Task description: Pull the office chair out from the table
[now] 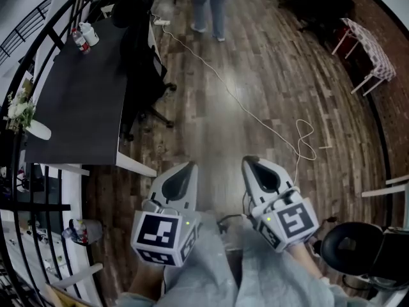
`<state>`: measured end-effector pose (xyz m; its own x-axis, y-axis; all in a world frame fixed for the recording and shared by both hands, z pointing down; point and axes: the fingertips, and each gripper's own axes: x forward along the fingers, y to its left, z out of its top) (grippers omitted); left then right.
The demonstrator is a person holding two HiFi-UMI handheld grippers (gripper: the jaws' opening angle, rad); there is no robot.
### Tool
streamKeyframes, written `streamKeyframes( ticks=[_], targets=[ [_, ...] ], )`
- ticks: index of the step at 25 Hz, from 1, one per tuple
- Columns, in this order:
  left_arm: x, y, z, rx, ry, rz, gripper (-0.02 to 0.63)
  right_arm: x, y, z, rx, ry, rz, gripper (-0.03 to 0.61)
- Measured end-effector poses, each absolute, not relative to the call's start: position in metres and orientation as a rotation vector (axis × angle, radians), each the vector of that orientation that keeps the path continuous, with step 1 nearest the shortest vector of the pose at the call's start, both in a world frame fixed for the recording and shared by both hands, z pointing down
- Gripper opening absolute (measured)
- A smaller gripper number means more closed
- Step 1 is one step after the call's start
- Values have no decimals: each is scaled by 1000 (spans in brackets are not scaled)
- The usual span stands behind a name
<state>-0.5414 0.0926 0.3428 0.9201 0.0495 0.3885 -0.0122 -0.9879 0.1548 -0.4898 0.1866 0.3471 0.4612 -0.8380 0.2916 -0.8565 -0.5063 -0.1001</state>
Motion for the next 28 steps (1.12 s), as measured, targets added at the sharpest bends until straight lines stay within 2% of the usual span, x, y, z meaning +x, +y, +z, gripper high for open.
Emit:
streamKeyframes(
  ticks=[18,28],
  targets=[
    [-544,76,342,2928,16,592,9,-484,186,347,2686,-1439,489,3],
    [-527,69,348,2920,-35,622,9,-456,190,356,2696,-1433,530,3]
  ],
)
